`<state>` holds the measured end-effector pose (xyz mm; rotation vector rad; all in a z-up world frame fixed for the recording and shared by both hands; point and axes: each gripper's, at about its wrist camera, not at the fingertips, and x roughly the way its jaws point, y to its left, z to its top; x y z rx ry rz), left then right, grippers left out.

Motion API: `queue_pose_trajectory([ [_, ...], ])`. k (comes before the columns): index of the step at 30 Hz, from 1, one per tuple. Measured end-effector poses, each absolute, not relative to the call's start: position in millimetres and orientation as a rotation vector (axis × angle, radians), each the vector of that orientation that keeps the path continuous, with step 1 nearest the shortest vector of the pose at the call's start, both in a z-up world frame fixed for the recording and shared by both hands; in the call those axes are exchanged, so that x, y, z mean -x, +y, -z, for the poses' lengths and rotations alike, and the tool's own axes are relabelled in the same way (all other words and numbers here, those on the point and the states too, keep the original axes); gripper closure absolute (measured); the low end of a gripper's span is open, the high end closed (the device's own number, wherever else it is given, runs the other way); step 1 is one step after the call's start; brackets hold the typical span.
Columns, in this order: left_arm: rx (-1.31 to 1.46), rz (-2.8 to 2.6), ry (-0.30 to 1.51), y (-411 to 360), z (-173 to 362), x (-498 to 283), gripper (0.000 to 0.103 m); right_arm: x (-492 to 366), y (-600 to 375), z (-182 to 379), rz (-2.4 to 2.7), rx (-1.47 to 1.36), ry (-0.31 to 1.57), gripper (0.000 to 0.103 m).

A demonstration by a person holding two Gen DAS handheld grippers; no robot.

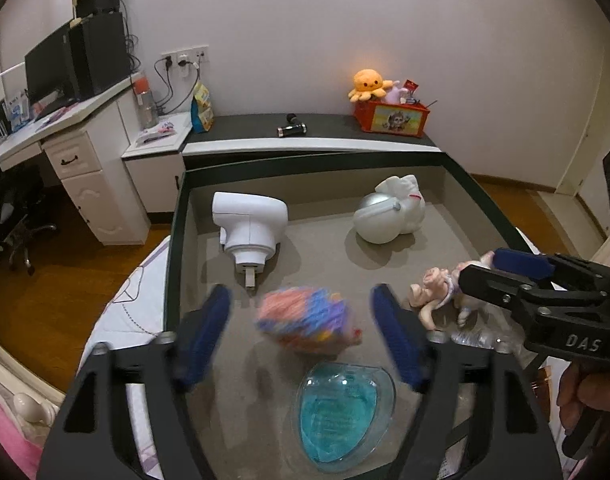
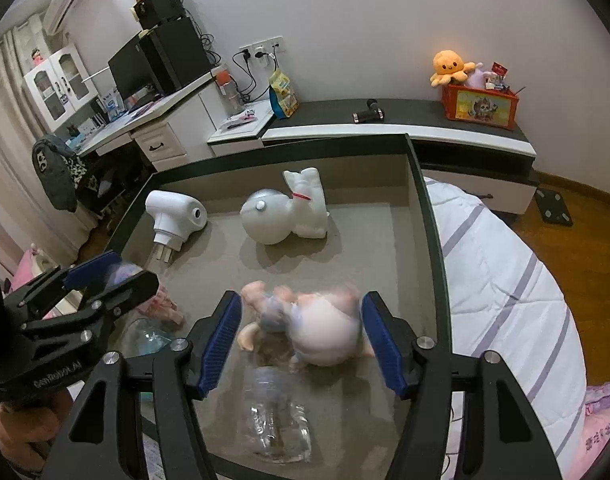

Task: Organize rigid objects
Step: 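Carry the pink block figure and pig doll into the pink box and release, then withdraw both tools from the box toward the remaining items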

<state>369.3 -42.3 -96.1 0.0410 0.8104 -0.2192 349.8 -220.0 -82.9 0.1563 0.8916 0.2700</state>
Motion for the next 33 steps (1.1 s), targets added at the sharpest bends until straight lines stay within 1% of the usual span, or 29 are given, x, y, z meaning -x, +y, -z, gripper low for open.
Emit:
queue_pose_trajectory([
  [1,-0.041,0.213,0.8,-42,94,-367,0.013,-348,-221,82,-0.27,-0.158,0.886,0.022],
  [3,-0.049,0.203,0.785,-42,90,-361,0.005,-343,-221,78,-0.268,-0.164,0.878,0.02],
  [5,-0.048,0.195,0.774,-40,85,-355,0.002,-338,-223,74,-0.26,-0.174,0.867,0.012],
  [9,-0.04,0.2,0.748,-37,73,-337,0.0,-322,-225,65,-0.221,-0.173,0.841,0.01],
  [10,-0.039,0.2,0.741,-36,70,-331,0.0,-315,-226,61,-0.218,-0.182,0.83,0.0],
  [24,-0.029,0.226,0.659,-29,35,-241,0.0,-225,-232,22,-0.205,-0.232,0.718,0.0],
  [33,-0.006,0.234,0.627,-25,22,-192,0.0,-165,-236,17,-0.191,-0.237,0.68,0.0],
])
